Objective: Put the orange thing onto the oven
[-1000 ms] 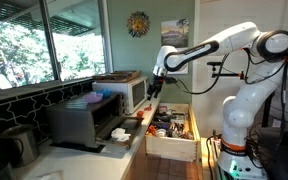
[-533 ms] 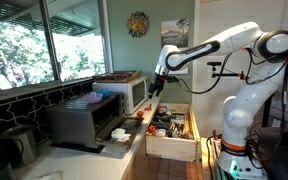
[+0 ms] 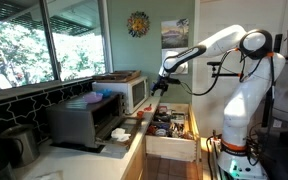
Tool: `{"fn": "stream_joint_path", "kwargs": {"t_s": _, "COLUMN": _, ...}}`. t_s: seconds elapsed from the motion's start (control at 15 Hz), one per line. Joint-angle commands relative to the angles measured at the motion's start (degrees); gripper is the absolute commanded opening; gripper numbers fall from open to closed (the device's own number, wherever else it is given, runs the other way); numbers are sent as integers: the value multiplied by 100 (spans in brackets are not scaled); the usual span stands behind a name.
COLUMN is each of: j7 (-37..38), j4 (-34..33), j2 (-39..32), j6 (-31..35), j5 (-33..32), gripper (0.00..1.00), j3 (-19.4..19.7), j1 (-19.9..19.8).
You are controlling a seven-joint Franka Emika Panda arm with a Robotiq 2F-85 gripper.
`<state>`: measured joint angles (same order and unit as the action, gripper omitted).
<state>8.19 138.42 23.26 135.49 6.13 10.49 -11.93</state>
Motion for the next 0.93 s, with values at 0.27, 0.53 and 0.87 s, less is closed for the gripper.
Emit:
{"fn": "stream_joint_path", "kwargs": {"t_s": 0.27, "j7": 71, "j4": -764, "j2": -1382, "j6": -218, "j5": 745, "gripper": 100, "j3": 586, "j1": -220}}
{"fn": "stream_joint_path", "kwargs": {"t_s": 0.53, "j7": 57, "j4": -718, "j2": -1460, "j6": -15, "j5": 635, "gripper": 100, "j3": 542, "j1": -275}}
{"fn": "stream_joint_path", "kwargs": {"t_s": 0.87, "j7": -1942, "j4": -1394, "j2": -2106, "j6": -1100, "j5": 2364, "gripper": 100, "j3": 1182, "j1": -343}}
